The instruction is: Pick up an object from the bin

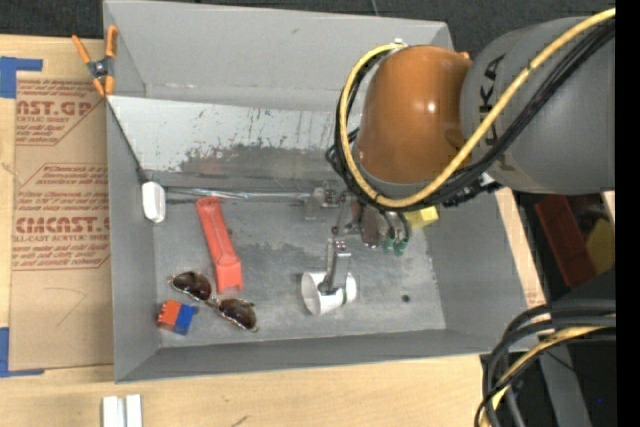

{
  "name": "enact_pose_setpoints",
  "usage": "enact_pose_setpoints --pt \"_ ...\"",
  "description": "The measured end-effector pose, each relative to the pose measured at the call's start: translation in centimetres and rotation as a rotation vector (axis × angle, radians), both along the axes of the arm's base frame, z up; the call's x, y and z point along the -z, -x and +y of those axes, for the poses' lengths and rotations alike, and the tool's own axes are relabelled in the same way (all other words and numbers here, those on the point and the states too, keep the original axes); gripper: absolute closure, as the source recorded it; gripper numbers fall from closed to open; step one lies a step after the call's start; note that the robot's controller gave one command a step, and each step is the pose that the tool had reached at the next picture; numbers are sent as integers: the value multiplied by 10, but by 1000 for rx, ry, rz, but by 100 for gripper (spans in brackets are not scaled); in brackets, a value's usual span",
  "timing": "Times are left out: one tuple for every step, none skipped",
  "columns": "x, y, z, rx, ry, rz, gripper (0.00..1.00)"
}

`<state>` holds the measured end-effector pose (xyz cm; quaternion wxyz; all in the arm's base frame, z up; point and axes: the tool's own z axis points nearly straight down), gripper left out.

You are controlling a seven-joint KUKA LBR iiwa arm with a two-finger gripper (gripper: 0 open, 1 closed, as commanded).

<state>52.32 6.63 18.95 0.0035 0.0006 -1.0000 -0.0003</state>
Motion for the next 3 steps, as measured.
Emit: enact_pose_setpoints --pt "-4 -2 0 1 -1 -8 0" --pt "13 5 -15 -62 -2 -14 0" --pt "33 22 -39 -57 0 -4 0"
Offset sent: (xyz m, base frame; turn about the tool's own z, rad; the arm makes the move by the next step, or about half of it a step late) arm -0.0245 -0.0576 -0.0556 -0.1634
